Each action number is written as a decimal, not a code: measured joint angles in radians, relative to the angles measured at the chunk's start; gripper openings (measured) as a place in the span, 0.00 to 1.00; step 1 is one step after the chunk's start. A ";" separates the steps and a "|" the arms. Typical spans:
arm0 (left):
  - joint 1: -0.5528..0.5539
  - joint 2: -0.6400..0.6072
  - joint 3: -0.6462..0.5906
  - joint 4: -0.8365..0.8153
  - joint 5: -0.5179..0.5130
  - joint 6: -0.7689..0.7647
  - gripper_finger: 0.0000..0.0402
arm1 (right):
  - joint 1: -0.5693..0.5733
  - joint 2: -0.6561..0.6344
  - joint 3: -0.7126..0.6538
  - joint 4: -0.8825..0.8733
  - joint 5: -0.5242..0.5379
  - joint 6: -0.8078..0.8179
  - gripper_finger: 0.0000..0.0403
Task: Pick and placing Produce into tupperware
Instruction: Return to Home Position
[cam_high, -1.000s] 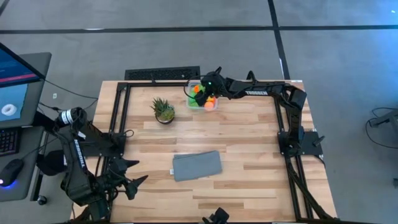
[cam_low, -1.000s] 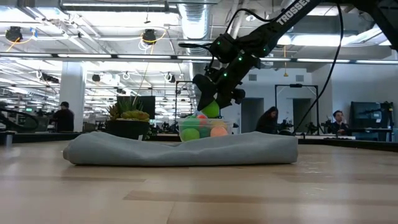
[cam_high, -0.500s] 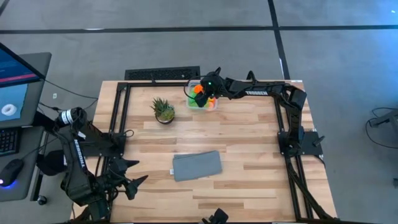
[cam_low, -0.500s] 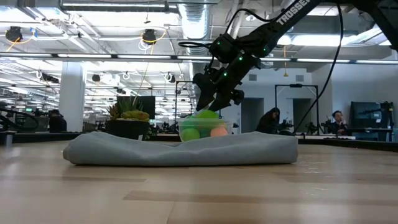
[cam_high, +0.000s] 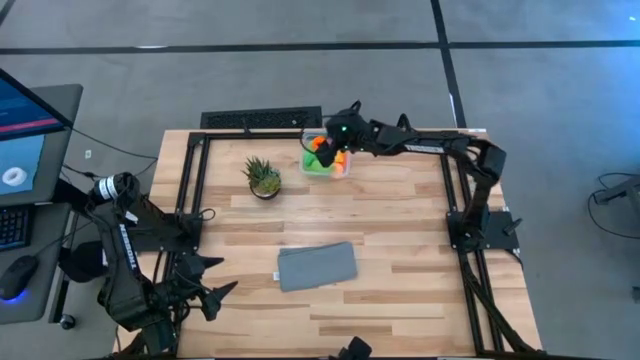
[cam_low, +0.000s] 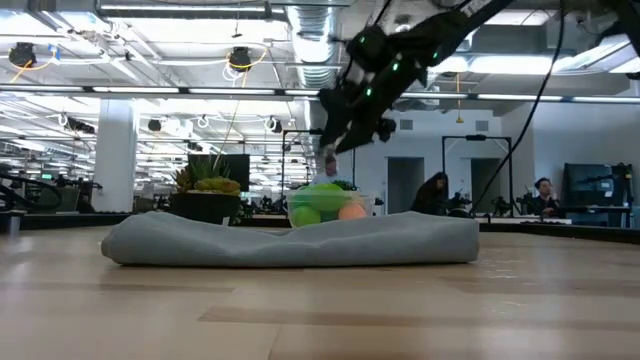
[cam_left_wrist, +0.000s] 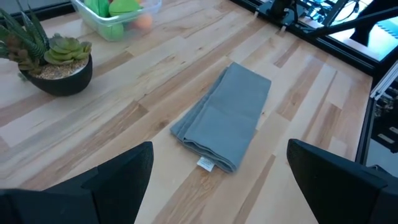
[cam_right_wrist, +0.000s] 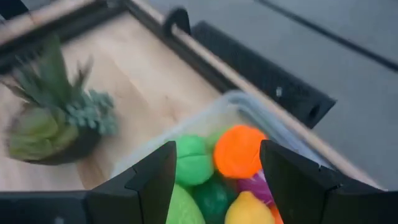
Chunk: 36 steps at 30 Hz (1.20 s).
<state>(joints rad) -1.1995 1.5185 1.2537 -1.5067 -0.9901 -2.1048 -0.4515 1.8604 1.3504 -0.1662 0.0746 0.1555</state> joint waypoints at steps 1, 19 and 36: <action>0.000 0.000 0.000 -0.003 0.000 0.000 0.90 | 0.000 -0.022 0.000 -0.004 0.005 -0.006 0.64; 0.055 0.000 0.000 -0.014 0.022 -0.039 0.90 | 0.116 -0.452 0.001 -0.129 0.004 -0.052 0.64; 0.262 -0.025 0.094 0.159 -0.584 0.592 0.90 | 0.355 -0.883 0.001 -0.518 -0.378 -0.290 0.64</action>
<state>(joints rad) -0.9373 1.4933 1.3479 -1.3481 -1.5737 -1.5128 -0.0967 0.9776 1.3510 -0.6844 -0.3033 -0.1345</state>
